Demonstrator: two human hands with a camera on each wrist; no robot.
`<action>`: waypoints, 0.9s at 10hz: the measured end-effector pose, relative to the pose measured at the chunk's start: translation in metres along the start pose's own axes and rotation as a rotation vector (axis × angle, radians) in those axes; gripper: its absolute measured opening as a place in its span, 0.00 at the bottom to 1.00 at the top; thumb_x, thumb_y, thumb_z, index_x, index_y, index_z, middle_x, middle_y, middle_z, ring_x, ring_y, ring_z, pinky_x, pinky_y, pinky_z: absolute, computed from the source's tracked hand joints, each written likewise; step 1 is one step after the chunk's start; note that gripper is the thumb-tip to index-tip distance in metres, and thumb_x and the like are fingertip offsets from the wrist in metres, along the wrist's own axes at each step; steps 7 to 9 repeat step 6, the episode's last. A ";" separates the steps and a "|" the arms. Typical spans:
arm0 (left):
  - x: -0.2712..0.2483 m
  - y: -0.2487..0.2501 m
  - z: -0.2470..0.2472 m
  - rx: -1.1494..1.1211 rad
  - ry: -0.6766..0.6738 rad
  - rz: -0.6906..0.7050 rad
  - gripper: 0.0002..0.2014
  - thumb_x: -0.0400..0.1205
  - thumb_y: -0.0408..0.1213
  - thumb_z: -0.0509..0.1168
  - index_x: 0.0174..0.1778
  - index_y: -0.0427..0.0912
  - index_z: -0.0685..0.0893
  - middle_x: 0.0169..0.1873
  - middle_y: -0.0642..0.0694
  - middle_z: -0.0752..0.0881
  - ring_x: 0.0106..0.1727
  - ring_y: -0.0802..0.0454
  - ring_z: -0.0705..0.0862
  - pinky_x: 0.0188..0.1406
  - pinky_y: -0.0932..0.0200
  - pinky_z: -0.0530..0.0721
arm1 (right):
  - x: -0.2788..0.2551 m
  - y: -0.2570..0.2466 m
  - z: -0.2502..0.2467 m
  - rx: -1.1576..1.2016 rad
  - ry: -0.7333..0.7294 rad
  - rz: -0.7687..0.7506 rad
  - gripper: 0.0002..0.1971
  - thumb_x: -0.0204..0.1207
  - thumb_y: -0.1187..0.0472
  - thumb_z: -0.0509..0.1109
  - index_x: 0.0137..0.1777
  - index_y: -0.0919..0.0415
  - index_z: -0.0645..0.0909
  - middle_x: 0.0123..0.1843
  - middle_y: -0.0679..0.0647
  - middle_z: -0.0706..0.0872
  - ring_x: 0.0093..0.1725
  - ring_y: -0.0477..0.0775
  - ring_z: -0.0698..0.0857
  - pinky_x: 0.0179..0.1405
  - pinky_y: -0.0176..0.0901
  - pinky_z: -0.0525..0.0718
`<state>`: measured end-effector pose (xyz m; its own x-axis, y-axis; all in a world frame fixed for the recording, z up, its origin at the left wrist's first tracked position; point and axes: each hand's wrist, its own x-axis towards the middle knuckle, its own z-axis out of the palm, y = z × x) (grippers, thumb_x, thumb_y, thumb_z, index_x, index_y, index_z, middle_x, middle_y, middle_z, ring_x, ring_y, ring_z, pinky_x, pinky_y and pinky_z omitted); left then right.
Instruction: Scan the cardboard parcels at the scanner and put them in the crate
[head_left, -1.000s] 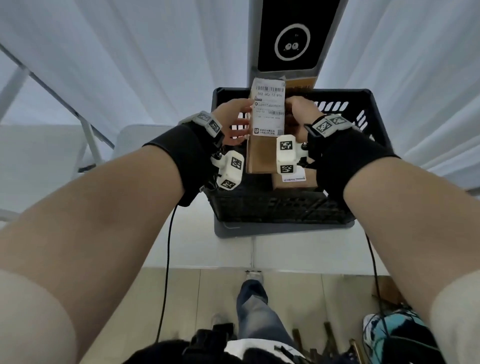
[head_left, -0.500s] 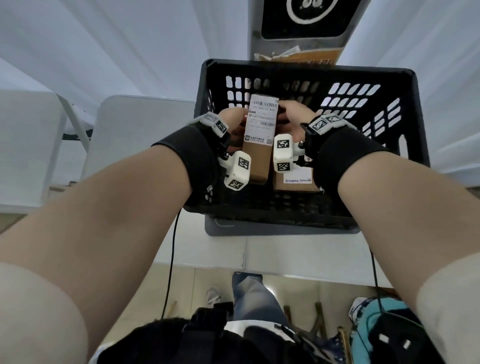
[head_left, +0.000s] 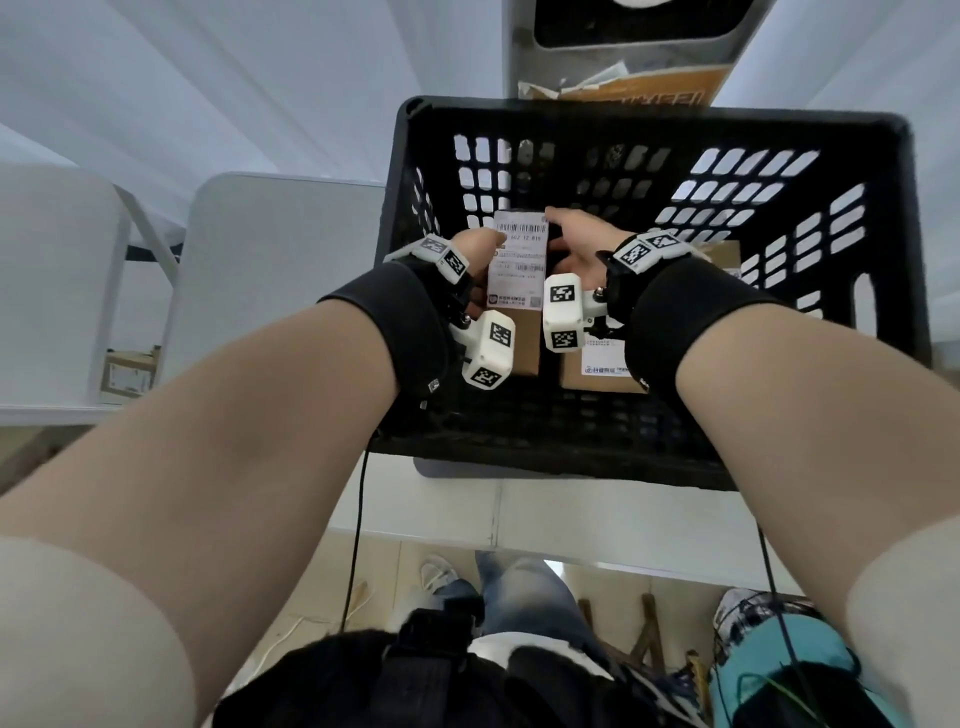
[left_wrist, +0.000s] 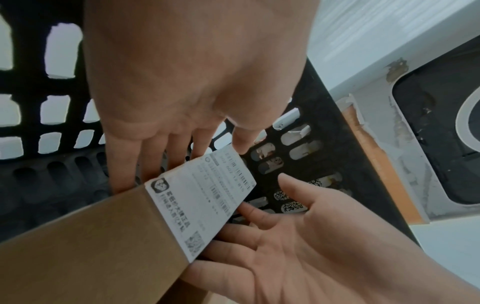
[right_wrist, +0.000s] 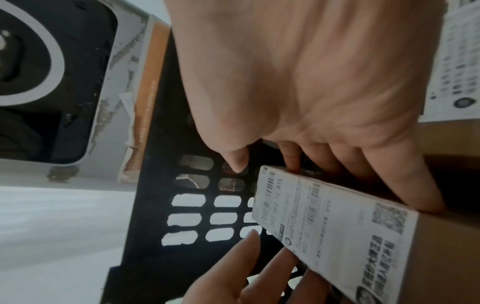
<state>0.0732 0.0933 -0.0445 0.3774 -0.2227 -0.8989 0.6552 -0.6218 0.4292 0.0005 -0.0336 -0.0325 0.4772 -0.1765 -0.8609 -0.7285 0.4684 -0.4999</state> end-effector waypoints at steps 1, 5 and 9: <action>-0.001 -0.002 0.003 0.030 -0.004 0.011 0.18 0.88 0.50 0.55 0.40 0.41 0.78 0.19 0.49 0.76 0.12 0.53 0.71 0.21 0.65 0.71 | 0.005 0.003 -0.001 -0.055 0.028 -0.011 0.26 0.85 0.46 0.55 0.78 0.57 0.67 0.82 0.61 0.68 0.78 0.71 0.70 0.73 0.68 0.75; -0.008 -0.003 0.004 0.040 -0.066 0.060 0.19 0.87 0.51 0.55 0.33 0.45 0.72 0.33 0.46 0.75 0.32 0.51 0.71 0.30 0.56 0.67 | -0.017 0.012 -0.002 -0.050 0.083 -0.058 0.27 0.85 0.47 0.57 0.79 0.61 0.66 0.81 0.65 0.68 0.79 0.66 0.70 0.72 0.63 0.76; -0.019 -0.004 0.007 0.047 -0.020 0.099 0.17 0.87 0.51 0.56 0.38 0.44 0.75 0.38 0.45 0.79 0.33 0.48 0.76 0.31 0.55 0.74 | -0.035 0.016 -0.003 -0.049 0.088 -0.095 0.26 0.87 0.50 0.56 0.80 0.64 0.65 0.82 0.61 0.67 0.80 0.64 0.69 0.60 0.55 0.80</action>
